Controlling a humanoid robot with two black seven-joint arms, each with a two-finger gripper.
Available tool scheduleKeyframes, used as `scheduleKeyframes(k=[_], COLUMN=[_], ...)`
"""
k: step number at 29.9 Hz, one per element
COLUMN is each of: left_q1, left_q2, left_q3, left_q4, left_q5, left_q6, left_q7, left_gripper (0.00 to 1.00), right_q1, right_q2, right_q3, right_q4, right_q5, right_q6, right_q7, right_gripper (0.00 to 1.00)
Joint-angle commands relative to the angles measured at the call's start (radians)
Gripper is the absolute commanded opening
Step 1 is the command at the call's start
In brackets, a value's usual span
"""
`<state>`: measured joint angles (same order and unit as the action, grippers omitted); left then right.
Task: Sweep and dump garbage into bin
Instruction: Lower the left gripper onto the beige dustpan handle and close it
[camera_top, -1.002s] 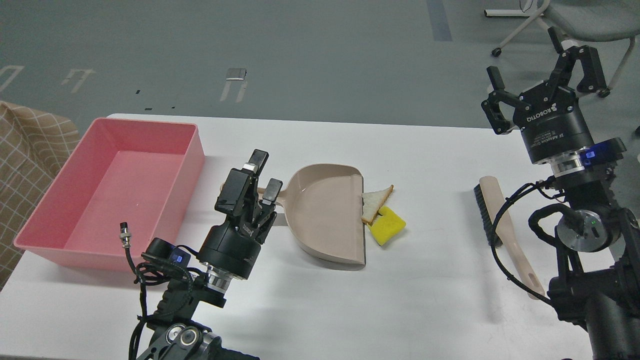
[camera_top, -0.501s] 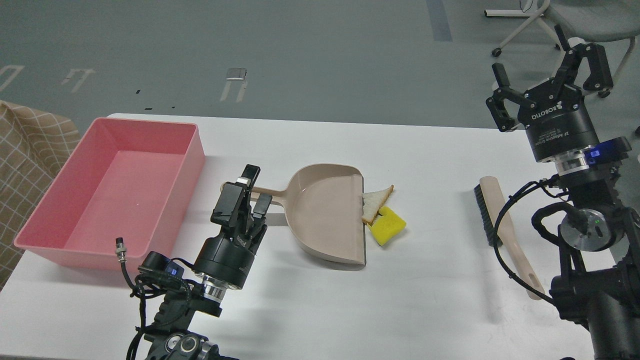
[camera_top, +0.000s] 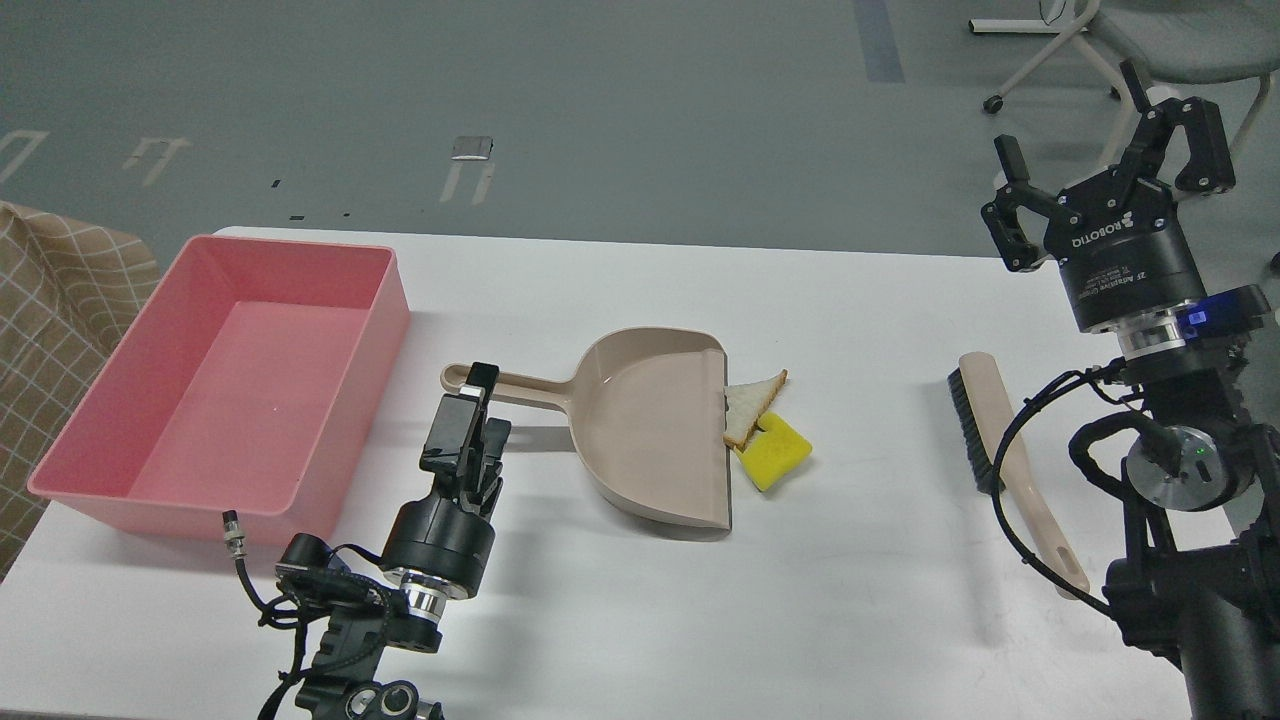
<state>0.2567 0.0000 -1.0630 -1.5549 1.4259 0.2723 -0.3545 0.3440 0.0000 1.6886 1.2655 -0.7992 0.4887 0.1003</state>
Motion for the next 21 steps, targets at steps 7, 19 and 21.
scheduleKeyframes(k=[7, 19, 21], left_q1=[-0.017, -0.099, -0.112], left_q2=[0.0, 0.0, 0.0], left_q3=[0.001, 0.001, 0.001], left_q4=[0.091, 0.182, 0.194], left_q5=[0.004, 0.004, 0.004], left_q6=[0.036, 0.042, 0.042], left_q7=[0.032, 0.04, 0.04], left_gripper=[0.99, 0.99, 0.99], right_q1=[0.0, 0.0, 0.0], right_q2=[0.0, 0.0, 0.0], right_q3=[0.0, 0.002, 0.002], right_q4=[-0.001, -0.031, -0.035], right_q5=[-0.002, -0.003, -0.003], right_q6=[0.0, 0.0, 0.0], right_q7=[0.001, 0.001, -0.001], right_gripper=[1.0, 1.0, 1.0])
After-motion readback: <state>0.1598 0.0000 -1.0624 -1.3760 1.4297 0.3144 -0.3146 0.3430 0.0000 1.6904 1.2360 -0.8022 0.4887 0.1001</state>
